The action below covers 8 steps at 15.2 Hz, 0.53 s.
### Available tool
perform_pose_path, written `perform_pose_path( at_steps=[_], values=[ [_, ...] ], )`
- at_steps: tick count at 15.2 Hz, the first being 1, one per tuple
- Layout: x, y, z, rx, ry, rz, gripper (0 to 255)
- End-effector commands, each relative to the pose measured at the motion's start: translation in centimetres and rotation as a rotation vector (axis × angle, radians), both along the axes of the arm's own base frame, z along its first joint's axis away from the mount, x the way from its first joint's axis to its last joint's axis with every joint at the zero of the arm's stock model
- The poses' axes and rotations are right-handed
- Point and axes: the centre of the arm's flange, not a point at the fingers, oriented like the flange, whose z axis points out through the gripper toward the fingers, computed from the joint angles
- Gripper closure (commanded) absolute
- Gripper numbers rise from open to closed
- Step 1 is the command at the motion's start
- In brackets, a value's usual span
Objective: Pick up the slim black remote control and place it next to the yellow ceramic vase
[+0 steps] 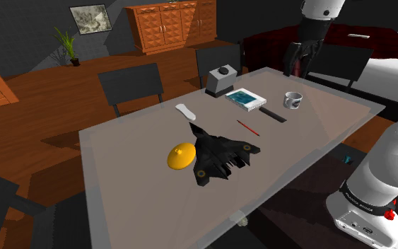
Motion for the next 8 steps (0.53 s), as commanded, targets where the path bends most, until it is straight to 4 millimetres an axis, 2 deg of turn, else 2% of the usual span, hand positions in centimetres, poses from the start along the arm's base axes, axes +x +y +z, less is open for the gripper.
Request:
perform_pose_path(
  at_steps=[1,8],
  values=[
    [0.0,0.0,0.0,0.000,0.000,0.000,0],
    [2.9,-5.1,-6.9,-0.011,-0.018,-0.003,0]
  ],
)
